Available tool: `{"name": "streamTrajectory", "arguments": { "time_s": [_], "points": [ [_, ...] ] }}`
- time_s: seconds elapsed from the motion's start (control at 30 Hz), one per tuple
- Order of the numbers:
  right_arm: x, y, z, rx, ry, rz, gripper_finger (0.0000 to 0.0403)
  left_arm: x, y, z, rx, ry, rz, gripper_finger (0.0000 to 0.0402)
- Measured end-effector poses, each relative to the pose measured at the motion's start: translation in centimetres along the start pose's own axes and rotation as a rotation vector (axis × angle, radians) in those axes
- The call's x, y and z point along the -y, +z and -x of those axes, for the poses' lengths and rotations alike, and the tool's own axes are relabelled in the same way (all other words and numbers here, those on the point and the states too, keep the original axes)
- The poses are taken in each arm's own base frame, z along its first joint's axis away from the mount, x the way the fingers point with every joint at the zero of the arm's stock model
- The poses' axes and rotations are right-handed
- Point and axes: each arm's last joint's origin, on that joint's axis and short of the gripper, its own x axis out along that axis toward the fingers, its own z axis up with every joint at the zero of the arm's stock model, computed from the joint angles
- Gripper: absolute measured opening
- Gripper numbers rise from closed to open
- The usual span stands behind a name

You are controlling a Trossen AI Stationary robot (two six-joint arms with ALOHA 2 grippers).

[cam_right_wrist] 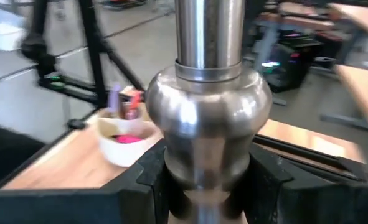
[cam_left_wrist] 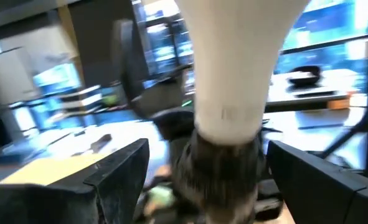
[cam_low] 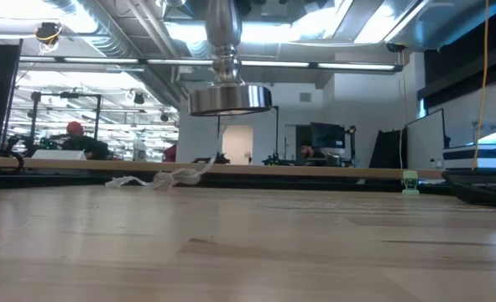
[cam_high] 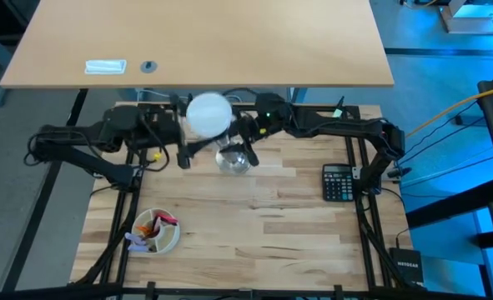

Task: Screw lightbulb
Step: Insert the white lightbulb on the silver lamp

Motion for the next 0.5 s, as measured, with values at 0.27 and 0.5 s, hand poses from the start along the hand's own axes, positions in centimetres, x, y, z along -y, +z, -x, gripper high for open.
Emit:
{"name": "streamTrajectory", "arguments": {
  "time_s": [0.27, 0.5],
  "points": [
    [3.2, -0.7, 2.0, -0.038, -0.198, -0.044, 0.0139, -1.2, 0.0, 1.9, -0.086, 0.194, -0.015, 0.0316],
    [4.5, -0.8, 2.5, -0.081, -0.493, -0.02, 0.0139, -1.2, -0.6, 0.7, -0.133, 0.374, -0.02, 0.0315]
  ]
}}
